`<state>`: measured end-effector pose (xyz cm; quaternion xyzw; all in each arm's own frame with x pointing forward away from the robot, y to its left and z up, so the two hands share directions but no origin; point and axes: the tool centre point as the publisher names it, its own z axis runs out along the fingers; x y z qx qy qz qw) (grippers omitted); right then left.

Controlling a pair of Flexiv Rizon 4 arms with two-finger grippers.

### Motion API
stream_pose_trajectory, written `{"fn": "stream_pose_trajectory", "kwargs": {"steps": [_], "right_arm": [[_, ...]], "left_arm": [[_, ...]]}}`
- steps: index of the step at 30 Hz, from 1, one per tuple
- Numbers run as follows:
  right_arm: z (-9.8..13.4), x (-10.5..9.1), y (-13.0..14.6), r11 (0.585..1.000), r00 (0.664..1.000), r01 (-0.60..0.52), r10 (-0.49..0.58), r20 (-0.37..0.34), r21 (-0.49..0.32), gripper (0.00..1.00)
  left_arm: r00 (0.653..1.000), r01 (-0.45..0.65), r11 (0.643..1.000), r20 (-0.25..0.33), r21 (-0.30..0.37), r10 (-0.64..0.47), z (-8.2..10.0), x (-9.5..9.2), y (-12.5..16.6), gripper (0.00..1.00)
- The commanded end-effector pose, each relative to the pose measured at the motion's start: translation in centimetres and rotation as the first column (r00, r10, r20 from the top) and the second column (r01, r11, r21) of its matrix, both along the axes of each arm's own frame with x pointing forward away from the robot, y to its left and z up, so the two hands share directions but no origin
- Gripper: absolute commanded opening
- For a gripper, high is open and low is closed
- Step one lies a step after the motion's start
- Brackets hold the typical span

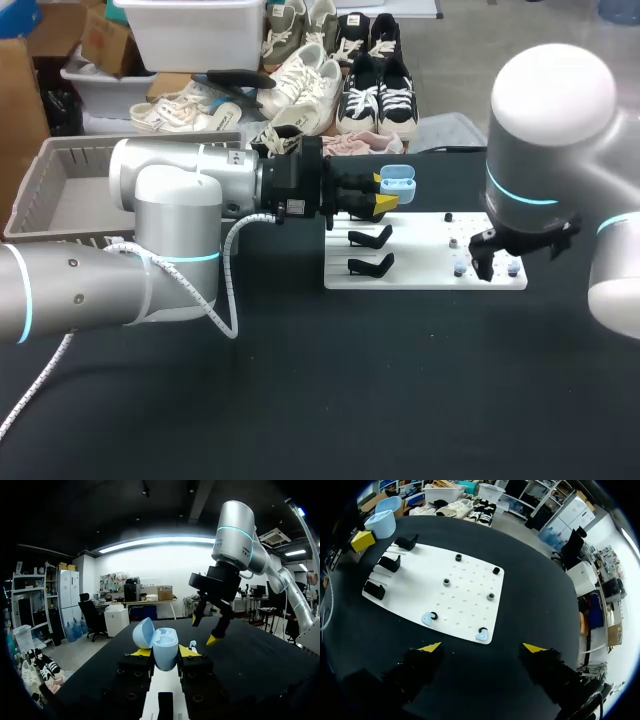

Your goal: Pick up each earbud case from the left stands, insert the matching earbuds, close the lid, and place the case in the box.

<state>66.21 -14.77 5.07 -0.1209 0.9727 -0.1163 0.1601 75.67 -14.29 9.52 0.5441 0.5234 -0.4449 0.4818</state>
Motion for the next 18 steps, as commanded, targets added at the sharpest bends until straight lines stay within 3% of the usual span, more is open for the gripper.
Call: {"fn": "stream_pose_trajectory", "kwargs": {"steps": [1,7,10,16,18], "right_arm": [[-0.5,0.2,0.0,1.0,1.0,0.001,-0.001,-0.005,0.01,0.91],[-0.6,0.2,-0.2,1.0,1.0,-0.006,0.007,-0.019,0.024,0.82],[-0.9,0.2,-0.2,1.0,0.999,-0.025,0.025,-0.038,0.014,0.68],[-1.5,0.0,-0.3,0.999,0.997,-0.043,0.044,-0.059,0.002,0.67],[-1.6,0.0,-0.3,0.999,0.997,-0.048,0.048,-0.064,0.001,0.62]], "left_arm": [[1.0,-0.003,1.0,0.002,-0.002,0.003,0.0,-0.1,0.0,0.0],[1.0,-0.003,1.0,0.002,-0.002,0.003,0.0,-0.1,0.0,0.0],[1.0,-0.003,1.0,0.002,-0.002,0.003,0.0,-0.1,0.0,0.0],[1.0,-0.003,1.0,0.002,-0.002,0.003,0.0,-0.1,0.0,0.0],[1.0,-0.003,1.0,0.002,-0.002,0.003,0.0,-0.1,0.0,0.0]]}}
